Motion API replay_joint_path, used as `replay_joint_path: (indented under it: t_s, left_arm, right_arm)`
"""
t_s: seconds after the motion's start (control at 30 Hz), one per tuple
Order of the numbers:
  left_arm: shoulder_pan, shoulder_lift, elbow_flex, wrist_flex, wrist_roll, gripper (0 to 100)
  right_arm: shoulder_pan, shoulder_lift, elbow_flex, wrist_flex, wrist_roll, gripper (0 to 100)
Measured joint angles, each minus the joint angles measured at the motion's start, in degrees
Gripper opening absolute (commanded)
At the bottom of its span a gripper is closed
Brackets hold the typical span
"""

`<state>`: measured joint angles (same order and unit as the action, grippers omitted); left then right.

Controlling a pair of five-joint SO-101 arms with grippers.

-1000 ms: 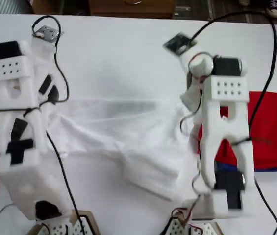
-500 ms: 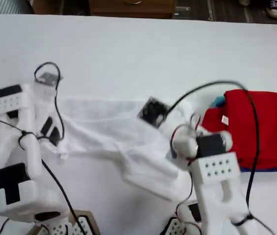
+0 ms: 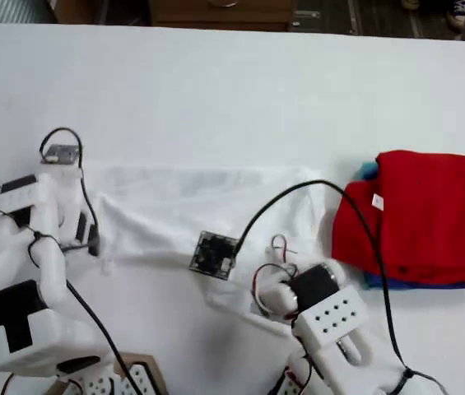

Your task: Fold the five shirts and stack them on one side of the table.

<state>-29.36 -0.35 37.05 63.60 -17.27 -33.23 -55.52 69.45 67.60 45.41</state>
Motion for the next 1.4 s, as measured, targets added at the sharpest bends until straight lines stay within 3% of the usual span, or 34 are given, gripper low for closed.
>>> replay_joint_path:
  t_s: [0.23,0.6,0.8,0.93,1.1,1.3,1.4]
  left_arm:
    - [0.0,0.0,0.0,-0.4,7.3,18]
    - [0.0,0.0,0.0,-1.0,8.0,18]
    - [0.0,0.0,0.0,-1.5,8.0,18]
    - [0.0,0.0,0.0,-1.5,8.0,18]
    - [0.0,0.0,0.0,-1.5,8.0,18]
    - [0.0,0.0,0.0,-1.5,8.0,18]
    - [0.0,0.0,0.0,-1.5,8.0,18]
  right_arm:
    - [-0.4,0.0,9.8,-14.0,0.0,13.1]
    - [-1.0,0.2,7.6,-13.3,0.0,12.9]
    - [-7.9,1.7,3.8,-10.5,0.0,12.9]
    - [-12.9,7.4,3.8,-12.3,0.0,12.8]
    - [-13.0,18.6,3.7,-19.5,0.0,12.9]
    - [-12.3,27.9,-1.8,-19.5,0.0,12.5]
    - [-12.3,29.5,-3.0,-19.5,-0.1,6.1]
